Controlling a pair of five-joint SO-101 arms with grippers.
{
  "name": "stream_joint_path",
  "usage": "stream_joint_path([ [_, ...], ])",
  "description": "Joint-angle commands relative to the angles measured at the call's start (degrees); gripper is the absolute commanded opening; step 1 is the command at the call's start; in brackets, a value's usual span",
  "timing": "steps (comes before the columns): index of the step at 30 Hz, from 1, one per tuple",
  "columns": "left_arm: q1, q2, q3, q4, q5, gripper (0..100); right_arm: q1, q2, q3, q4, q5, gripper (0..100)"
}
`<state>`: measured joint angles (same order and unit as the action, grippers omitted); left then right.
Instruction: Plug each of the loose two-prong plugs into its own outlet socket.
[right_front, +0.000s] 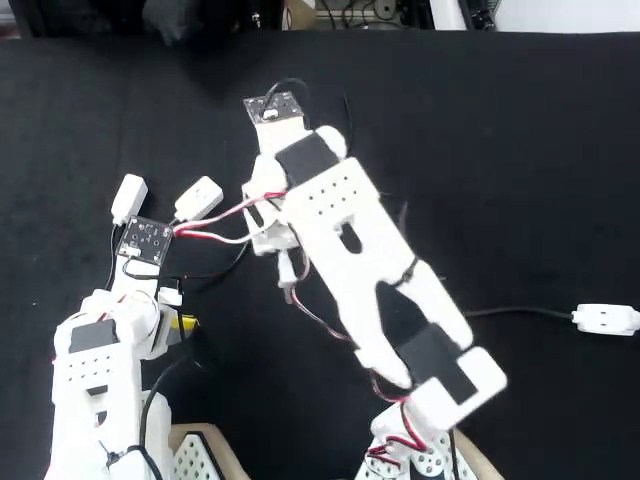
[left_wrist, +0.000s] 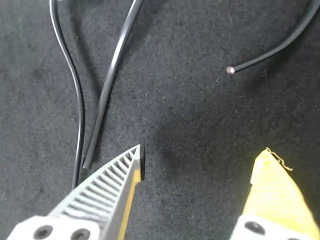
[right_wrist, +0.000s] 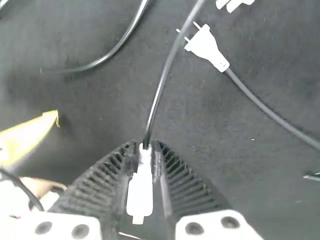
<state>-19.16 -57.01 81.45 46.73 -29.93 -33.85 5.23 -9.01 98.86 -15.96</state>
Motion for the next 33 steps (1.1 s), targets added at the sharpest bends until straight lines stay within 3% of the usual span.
stream_joint_path([
  [1,-0.3,-0.8,-0.2,-1.1,-0.3,34,2.4,-2.5,6.8,-3.8,5.2,1.3],
  [11,-0.5,-0.8,-0.2,-1.1,-0.3,34,3.0,2.0,29.1,-28.9,8.1,1.4],
  [23,-0.5,-0.8,-0.2,-1.1,-0.3,34,1.6,12.1,29.4,-28.0,8.1,1.6],
  [29,-0.3,-0.8,-0.1,-1.1,-0.3,34,0.6,13.5,22.4,-19.6,7.7,1.7],
  [33,-0.3,-0.8,-0.1,-1.1,-0.3,34,0.7,17.4,17.7,-14.5,8.0,10.2],
])
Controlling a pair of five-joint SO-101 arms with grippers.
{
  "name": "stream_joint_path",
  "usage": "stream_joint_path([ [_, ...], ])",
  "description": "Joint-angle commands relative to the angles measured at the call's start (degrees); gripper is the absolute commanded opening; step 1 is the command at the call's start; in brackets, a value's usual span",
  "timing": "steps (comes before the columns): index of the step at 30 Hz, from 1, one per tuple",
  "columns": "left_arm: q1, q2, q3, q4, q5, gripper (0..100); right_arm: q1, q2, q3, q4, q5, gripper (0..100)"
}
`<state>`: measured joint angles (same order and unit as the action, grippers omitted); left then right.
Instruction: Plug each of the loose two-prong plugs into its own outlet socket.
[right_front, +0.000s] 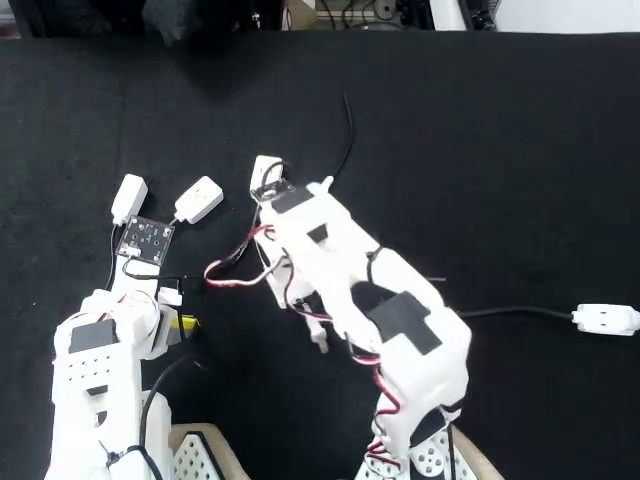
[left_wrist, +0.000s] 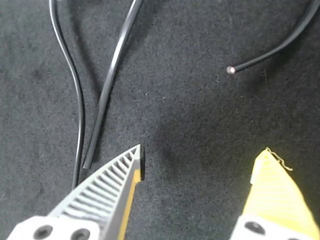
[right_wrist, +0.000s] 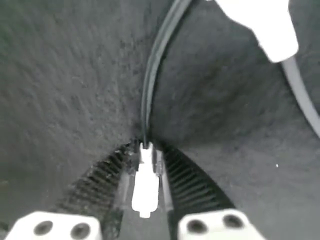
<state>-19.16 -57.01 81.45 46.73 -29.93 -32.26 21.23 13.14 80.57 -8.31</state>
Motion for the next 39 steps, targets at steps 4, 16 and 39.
stream_joint_path([
  [4,-0.4,-0.8,-0.1,-1.1,-0.3,34,-0.9,5.8,-9.0,7.0,0.4,12.2],
  [16,-0.5,-0.8,-0.1,-1.1,-0.3,34,-1.1,7.6,-16.3,17.1,0.5,7.1],
  [39,-0.4,-0.8,-0.1,-1.1,-0.3,34,-9.8,-1.7,-0.8,9.4,-10.0,10.1],
])
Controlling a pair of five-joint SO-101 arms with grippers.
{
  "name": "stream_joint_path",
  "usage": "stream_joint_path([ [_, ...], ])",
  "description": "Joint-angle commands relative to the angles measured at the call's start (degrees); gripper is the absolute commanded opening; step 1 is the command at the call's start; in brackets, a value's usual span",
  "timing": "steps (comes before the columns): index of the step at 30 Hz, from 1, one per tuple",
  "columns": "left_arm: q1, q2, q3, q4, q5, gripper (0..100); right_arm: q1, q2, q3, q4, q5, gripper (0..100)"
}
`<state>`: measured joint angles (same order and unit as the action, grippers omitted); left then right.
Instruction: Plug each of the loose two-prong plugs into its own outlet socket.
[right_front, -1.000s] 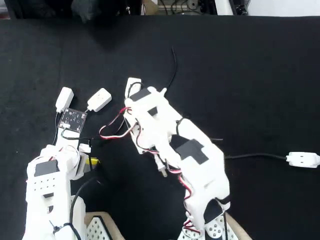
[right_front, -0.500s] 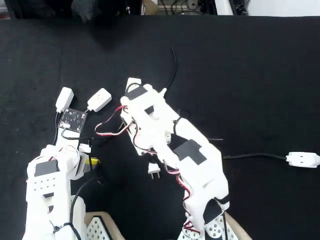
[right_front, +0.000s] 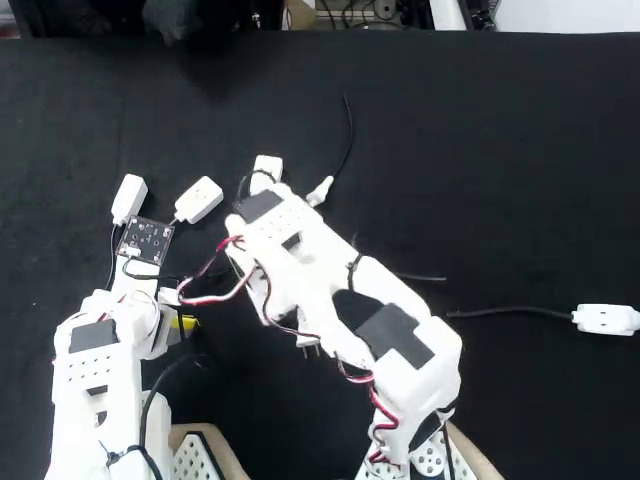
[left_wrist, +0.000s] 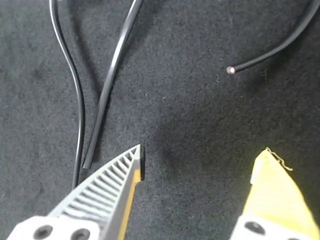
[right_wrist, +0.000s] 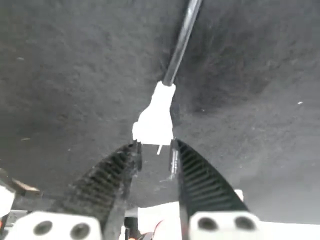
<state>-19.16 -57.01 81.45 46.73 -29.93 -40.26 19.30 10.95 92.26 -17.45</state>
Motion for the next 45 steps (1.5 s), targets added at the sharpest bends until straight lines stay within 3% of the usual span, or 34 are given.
stream_joint_path([
  [1,-0.4,-0.8,-0.1,-1.1,-0.3,34,-2.5,0.6,2.0,-3.2,-1.1,10.1],
  [8,-0.4,-0.8,-0.1,-1.1,-0.3,34,-4.2,0.9,2.4,-6.1,-4.1,10.2],
  [18,-0.6,-0.8,-0.1,-1.1,-0.3,34,1.0,3.6,2.6,-10.9,-4.2,10.3],
  [25,-0.6,-0.8,-0.1,-1.1,-0.3,34,-0.9,9.0,0.9,-12.0,-4.5,10.0],
  [36,-0.3,-0.8,-0.1,-1.1,-0.3,34,0.0,2.7,4.7,-12.0,-2.3,1.0],
  [45,-0.2,-0.8,-0.1,-1.1,-0.3,34,0.8,-11.7,8.5,-12.6,2.7,1.1],
])
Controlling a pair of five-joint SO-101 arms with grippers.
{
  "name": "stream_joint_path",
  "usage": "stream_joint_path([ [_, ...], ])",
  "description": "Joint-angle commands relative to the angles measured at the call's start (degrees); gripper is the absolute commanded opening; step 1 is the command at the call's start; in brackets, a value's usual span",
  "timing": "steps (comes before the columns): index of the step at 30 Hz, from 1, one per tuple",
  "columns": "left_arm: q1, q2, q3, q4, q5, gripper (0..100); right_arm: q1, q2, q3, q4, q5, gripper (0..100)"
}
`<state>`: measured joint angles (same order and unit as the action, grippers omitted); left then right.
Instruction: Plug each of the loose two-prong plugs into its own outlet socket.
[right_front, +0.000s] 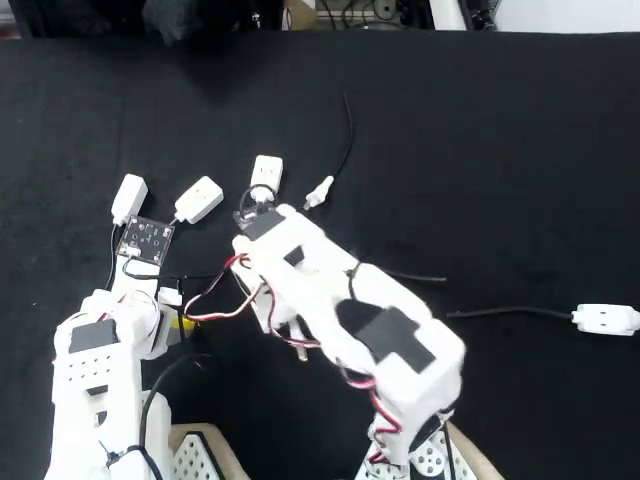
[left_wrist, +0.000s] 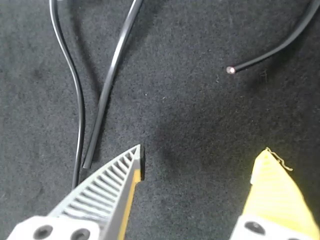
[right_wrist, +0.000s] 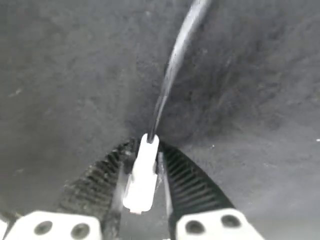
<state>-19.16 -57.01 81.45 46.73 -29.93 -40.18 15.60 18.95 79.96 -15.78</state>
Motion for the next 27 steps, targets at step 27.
stream_joint_path([
  [27,6.0,-1.8,-0.6,-0.4,0.4,34,0.6,-76.0,48.0,-48.7,-4.1,1.1],
])
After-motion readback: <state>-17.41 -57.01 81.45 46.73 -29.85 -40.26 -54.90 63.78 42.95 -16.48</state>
